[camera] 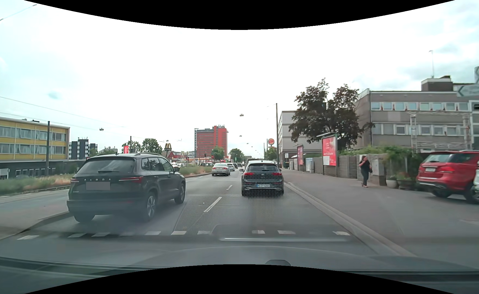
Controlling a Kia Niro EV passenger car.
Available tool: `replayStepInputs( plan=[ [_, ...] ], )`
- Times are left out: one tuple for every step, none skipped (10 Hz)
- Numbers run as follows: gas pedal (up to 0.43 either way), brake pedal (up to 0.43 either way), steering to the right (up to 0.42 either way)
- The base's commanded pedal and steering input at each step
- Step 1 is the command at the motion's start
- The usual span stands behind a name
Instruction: Follow the waypoints while adhering to traffic rules and regulations
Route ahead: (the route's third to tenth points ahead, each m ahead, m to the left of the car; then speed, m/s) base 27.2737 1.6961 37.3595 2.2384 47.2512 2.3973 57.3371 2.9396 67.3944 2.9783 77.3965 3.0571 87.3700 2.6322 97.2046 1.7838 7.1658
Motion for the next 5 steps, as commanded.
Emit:
replayStepInputs(
  plan=[
    [0.028,0.0,-0.009],
    [0.028,0.0,-0.009],
    [0.028,0.0,-0.009],
    [0.028,0.0,-0.009],
    [0.028,0.0,-0.009]
  ],
)
